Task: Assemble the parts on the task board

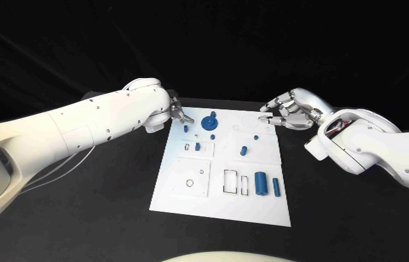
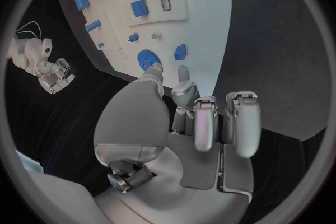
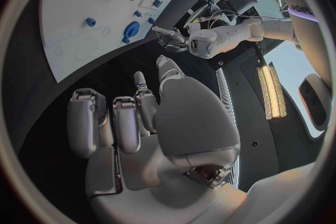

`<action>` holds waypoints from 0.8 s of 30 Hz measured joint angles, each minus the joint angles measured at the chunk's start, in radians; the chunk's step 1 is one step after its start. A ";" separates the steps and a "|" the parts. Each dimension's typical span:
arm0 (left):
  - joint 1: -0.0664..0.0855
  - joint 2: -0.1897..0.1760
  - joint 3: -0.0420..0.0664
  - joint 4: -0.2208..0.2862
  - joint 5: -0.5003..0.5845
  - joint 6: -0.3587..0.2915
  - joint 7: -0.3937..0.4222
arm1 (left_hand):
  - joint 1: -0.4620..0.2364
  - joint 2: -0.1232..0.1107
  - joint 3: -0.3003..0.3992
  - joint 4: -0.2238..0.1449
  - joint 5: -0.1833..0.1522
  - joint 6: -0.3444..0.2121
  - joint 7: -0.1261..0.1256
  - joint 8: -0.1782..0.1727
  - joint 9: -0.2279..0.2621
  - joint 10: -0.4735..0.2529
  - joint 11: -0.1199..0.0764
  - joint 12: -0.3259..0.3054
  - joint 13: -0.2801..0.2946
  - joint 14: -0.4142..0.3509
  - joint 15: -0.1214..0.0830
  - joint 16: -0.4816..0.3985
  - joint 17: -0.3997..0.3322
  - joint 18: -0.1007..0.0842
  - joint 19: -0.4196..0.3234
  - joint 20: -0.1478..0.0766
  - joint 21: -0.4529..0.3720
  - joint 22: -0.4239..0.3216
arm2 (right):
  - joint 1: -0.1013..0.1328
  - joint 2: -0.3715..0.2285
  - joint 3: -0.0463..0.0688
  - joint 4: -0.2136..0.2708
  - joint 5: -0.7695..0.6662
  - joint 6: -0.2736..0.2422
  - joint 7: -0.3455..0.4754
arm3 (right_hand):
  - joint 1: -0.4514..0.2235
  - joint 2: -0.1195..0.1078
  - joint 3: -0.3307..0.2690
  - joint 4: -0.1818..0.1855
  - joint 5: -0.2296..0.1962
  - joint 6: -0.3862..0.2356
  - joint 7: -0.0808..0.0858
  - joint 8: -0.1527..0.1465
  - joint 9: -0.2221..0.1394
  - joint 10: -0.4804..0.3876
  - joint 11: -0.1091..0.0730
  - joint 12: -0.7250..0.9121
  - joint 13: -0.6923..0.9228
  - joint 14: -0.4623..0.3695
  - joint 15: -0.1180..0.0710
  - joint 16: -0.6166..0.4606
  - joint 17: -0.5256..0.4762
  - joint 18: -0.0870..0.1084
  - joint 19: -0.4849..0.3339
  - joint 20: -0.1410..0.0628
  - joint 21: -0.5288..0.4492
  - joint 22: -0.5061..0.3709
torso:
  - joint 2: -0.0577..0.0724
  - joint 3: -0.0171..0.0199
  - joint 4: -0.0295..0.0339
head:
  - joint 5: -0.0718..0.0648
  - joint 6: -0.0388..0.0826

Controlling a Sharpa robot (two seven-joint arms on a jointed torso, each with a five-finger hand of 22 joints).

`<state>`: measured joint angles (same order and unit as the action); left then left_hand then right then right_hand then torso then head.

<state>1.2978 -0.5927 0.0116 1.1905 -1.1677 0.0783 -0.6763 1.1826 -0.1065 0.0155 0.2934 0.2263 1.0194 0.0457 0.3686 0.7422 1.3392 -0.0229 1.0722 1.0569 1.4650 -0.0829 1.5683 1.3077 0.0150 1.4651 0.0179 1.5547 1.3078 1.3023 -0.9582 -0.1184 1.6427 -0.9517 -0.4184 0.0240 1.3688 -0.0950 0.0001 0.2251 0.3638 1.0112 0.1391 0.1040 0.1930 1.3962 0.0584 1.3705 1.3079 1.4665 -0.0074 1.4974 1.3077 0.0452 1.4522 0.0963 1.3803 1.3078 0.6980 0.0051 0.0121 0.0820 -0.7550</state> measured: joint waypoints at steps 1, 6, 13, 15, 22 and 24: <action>0.000 0.003 -0.001 -0.004 0.000 0.002 0.000 | 0.000 0.000 0.000 0.000 0.000 0.000 0.000 0.000 0.000 0.000 0.000 0.000 0.000 0.000 0.000 0.000 0.000 0.000 0.000 0.000 0.000 0.000 | 0.000 0.000 0.000 0.000 0.000 0.000 0.000 | 0.000 0.000 0.000 0.000 0.000 0.000 0.000 0.000 0.000 0.000 0.000 0.000 0.000 0.000 0.000 0.000 0.000 0.000 0.000 0.000 0.000 0.000 | 0.000 0.0001 -0.0001 | 0.000 0.000; -0.006 0.018 -0.003 -0.029 -0.002 0.013 0.003 | 0.000 0.000 0.000 0.000 0.000 0.000 0.000 0.000 0.000 0.000 0.000 0.000 0.000 0.000 0.000 0.000 0.000 0.000 0.000 0.000 0.000 0.000 | 0.000 0.001 0.000 0.000 0.000 0.000 0.000 | 0.000 0.000 0.000 0.000 0.000 0.000 0.000 0.000 0.000 0.000 0.000 0.000 0.000 0.000 0.000 0.000 0.000 0.000 0.000 0.000 0.000 0.000 | 0.000 0.0001 -0.0001 | 0.001 -0.001; -0.009 0.026 -0.003 -0.050 -0.002 0.026 0.005 | 0.000 0.000 0.000 0.000 0.000 0.000 0.000 0.000 0.000 0.000 0.000 0.000 0.000 0.000 0.000 0.000 0.000 0.000 0.000 0.000 0.000 0.000 | 0.000 0.000 0.000 0.000 0.000 0.000 0.000 | 0.000 0.000 0.000 0.000 0.000 0.000 0.000 0.000 0.000 0.000 0.000 0.000 0.000 0.000 0.000 0.000 0.000 0.000 0.000 0.000 0.000 0.000 | -0.001 0.0006 -0.0007 | 0.000 -0.002; -0.009 0.027 -0.003 -0.053 -0.002 0.028 0.005 | 0.000 0.000 -0.003 -0.003 0.000 0.003 0.003 0.000 -0.002 0.000 0.000 0.000 0.000 0.000 0.000 0.000 0.000 0.000 0.000 0.000 0.000 0.000 | 0.000 0.000 0.000 0.001 0.000 0.000 0.000 | 0.000 0.000 0.000 0.000 0.000 0.000 0.000 0.000 0.000 0.000 0.000 0.000 0.000 0.000 0.000 0.000 0.000 0.000 0.000 0.000 0.000 0.000 | -0.001 0.0006 -0.0001 | 0.000 -0.003; -0.010 0.028 -0.003 -0.057 -0.002 0.034 0.006 | 0.000 0.000 -0.003 -0.003 0.000 0.003 0.003 0.000 -0.003 0.000 0.000 0.000 0.000 0.000 0.000 0.000 0.000 0.000 0.002 0.002 0.000 0.000 | 0.000 0.000 0.000 0.001 0.000 0.000 0.000 | 0.000 0.000 0.000 0.000 0.000 0.000 0.000 0.000 0.000 0.000 0.000 0.000 0.000 0.000 0.000 0.000 0.000 0.000 0.000 0.000 0.000 0.000 | -0.001 0.0005 0.0005 | -0.001 -0.004; -0.010 0.029 -0.003 -0.058 -0.002 0.036 0.006 | 0.000 0.000 -0.003 -0.003 0.000 0.003 0.003 0.000 -0.004 0.000 0.000 0.000 0.000 0.000 0.000 0.000 0.000 0.000 0.004 0.004 0.000 0.000 | 0.000 0.000 0.000 0.001 0.000 0.001 0.000 | 0.000 0.000 0.000 0.000 0.000 0.000 0.000 0.000 0.000 0.000 0.000 0.000 0.000 0.000 0.000 0.000 0.000 0.000 0.000 0.000 0.000 0.000 | -0.001 0.0004 0.0005 | 0.000 -0.004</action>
<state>1.2879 -0.5642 0.0081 1.1323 -1.1701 0.1146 -0.6700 1.1826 -0.1065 0.0127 0.2906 0.2263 1.0222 0.0483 0.3686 0.7384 1.3393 -0.0229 1.0722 1.0571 1.4652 -0.0833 1.5683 1.3075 0.0150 1.4688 0.0216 1.5548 1.3076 1.3019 -0.9579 -0.1185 1.6436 -0.9517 -0.4179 0.0240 1.3688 -0.0950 0.0001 0.2251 0.3638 1.0112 0.1392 0.1040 0.1929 1.3963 0.0584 1.3706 1.3076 1.4665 -0.0074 1.4974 1.3074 0.0452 1.4522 0.0963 1.3803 1.3075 0.6968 0.0055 0.0126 0.0815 -0.7593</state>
